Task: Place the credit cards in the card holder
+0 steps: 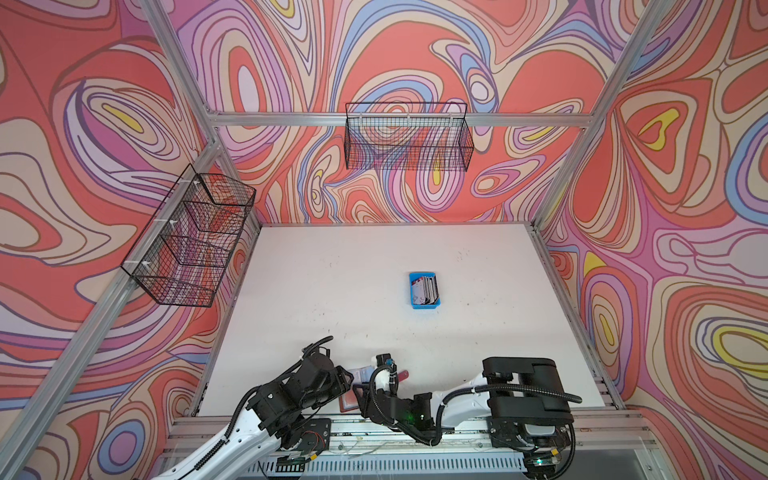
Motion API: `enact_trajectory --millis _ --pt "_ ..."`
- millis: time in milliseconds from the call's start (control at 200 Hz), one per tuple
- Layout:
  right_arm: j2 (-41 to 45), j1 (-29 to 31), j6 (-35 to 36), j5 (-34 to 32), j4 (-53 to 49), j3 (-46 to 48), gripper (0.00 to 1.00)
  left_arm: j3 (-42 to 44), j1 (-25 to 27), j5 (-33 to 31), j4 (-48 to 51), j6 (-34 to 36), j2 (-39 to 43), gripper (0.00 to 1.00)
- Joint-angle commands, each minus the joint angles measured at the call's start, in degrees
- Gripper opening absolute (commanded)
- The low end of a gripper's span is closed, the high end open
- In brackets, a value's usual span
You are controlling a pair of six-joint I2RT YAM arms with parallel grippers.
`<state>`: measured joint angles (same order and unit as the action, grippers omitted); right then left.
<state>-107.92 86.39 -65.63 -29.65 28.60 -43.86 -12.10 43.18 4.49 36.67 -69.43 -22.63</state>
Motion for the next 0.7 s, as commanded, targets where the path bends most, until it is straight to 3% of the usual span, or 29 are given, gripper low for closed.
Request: enact_trajectory --millis 0,270,691 --pt "4.76 0.36 -0.81 -3.42 -0.48 2.91 0.36 -0.29 0.24 -0.66 1.71 0.25 1.07 0.62" --pt "13.9 0.36 -4.7 -8.3 -8.21 8.61 0.4 -1.26 0.22 -2.54 4.99 0.41 3.45 0.63" --pt "11.21 0.36 -6.44 -6.66 -10.14 8.26 0.43 -1.98 0.24 -3.23 6.66 0.84 4.07 0.64"
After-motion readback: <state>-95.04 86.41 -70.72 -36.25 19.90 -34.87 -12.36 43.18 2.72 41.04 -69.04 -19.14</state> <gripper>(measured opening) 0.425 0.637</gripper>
